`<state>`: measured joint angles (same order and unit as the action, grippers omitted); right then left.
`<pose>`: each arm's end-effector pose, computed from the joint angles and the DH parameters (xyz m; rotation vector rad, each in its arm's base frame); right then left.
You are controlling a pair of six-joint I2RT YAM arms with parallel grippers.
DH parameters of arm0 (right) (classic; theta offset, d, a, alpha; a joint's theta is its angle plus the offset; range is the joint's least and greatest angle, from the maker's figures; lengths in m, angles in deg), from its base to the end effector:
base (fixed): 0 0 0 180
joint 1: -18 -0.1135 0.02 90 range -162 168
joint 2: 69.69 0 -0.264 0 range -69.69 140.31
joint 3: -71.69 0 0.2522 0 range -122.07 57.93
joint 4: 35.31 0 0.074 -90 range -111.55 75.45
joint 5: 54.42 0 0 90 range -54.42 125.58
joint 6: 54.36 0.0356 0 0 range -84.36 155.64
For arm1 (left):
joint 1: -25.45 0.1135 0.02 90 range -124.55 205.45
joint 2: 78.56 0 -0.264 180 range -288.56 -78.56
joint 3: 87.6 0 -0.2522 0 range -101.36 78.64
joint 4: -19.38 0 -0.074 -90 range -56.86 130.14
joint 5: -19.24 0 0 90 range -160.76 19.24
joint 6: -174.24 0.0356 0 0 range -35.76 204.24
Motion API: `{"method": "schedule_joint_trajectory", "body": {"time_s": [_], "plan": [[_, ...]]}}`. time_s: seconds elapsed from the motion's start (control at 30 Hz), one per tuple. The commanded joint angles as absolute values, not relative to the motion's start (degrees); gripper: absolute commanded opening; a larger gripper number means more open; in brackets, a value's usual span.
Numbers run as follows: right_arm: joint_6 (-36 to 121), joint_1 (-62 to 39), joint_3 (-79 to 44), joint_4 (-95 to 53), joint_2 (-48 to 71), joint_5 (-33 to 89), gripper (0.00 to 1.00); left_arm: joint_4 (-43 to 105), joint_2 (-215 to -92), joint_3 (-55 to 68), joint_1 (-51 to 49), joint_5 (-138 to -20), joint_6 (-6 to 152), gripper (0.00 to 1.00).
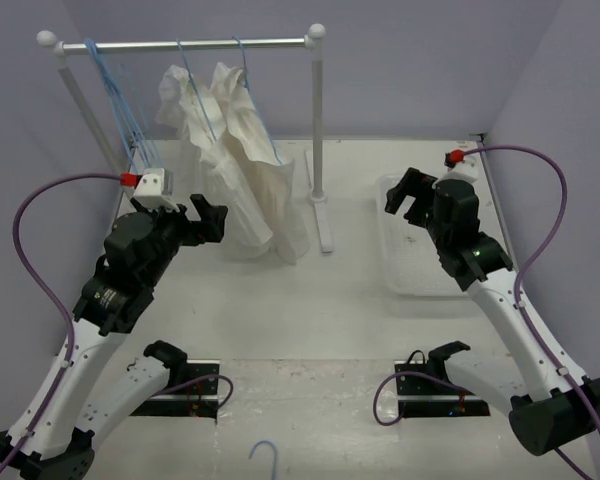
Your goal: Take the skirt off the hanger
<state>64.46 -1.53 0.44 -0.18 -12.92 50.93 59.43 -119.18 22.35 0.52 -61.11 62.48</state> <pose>0.2113 0.0650 0.3592 0.3342 1.9008 0.3082 0.1354 -0.0563 0.3892 -0.0750 1.7731 -0.4450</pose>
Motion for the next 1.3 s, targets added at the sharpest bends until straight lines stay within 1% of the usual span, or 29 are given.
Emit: {"method": "schedule_joint_trajectory", "body": {"time_s": [0.0,0.1,0.13,0.3,0.4,0.63,0.77,0.87,1.23,1.27], "plan": [[62.36,-1.51,1.15,-3.44,-14.14,49.91,0.99,57.41,-119.16,22.57,0.31,-57.58,61.38,1.00],[61.21,-1.51,0.54,-3.27,-13.71,47.18,0.99,55.04,-121.18,18.89,0.31,-55.66,61.65,1.00],[61.04,-1.51,0.36,-3.18,-13.62,47.27,0.99,54.59,-122.23,15.66,0.31,-55.73,61.82,1.00],[60.42,-1.51,0.89,-3.09,-13.09,48.50,0.99,52.57,-131.10,4.04,0.40,-60.82,64.54,1.00],[60.16,-1.51,0.98,-3.27,-12.92,48.59,0.99,51.61,-136.64,-5.00,0.31,-62.75,65.77,1.00],[60.16,-1.42,0.89,-3.09,-12.21,50.17,0.99,51.16,-151.06,-15.21,0.40,-68.73,66.92,1.00],[60.78,-1.51,0.80,-2.83,-11.95,50.52,0.99,47.04,-156.16,-15.32,0.31,-70.50,67.28,1.00],[61.04,-1.51,0.63,-2.74,-11.77,50.26,0.99,43.35,-158.88,-15.49,0.31,-69.10,66.84,1.00],[62.00,-1.51,-0.69,-1.86,-10.19,51.13,0.99,37.98,-169.43,-19.35,0.31,-62.77,64.64,1.00],[62.09,-1.51,-0.78,-2.12,-10.10,51.22,0.99,37.28,-169.96,-19.62,0.31,-62.77,64.55,0.98]]}}
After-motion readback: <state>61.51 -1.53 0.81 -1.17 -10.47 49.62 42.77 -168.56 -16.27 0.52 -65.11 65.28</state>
